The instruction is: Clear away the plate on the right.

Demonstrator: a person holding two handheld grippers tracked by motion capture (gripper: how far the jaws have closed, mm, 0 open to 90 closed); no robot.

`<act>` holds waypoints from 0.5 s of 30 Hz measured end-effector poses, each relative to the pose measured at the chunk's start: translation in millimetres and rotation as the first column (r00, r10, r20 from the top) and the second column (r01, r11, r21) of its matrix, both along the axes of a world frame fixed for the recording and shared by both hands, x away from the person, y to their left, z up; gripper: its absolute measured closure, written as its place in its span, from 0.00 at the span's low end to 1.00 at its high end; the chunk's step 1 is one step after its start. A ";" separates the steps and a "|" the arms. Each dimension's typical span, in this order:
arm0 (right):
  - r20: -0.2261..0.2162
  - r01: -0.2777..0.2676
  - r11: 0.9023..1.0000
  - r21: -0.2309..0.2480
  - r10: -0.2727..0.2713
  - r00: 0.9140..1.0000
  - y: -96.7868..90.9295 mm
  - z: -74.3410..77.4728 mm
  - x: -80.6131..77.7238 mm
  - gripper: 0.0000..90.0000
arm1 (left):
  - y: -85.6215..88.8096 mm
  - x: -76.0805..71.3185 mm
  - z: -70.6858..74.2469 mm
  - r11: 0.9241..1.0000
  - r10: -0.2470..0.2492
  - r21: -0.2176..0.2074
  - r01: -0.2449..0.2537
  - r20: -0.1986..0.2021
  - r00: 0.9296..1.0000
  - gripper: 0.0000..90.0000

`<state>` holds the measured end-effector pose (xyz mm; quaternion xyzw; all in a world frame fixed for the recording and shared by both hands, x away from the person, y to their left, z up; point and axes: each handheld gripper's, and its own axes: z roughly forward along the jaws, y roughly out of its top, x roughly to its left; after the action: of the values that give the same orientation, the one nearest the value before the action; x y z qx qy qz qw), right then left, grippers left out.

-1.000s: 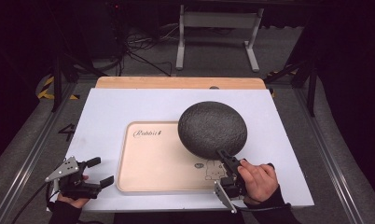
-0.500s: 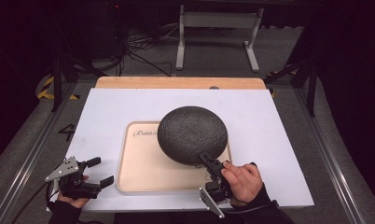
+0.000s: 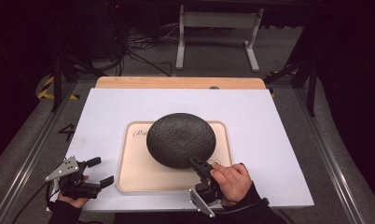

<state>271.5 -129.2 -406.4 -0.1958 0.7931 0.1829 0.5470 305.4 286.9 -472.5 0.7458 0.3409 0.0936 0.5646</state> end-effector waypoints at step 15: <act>-0.102 -0.005 0.998 -0.058 -0.001 0.995 11.8 -25.6 6.7 0.93 | 0.4 0.2 0.0 1.000 -0.001 0.002 0.001 0.003 1.000 0.01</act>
<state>278.3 -117.5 -432.0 -0.2027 0.8249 0.1702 0.4996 305.6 287.3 -472.4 0.7463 0.3395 0.0948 0.5646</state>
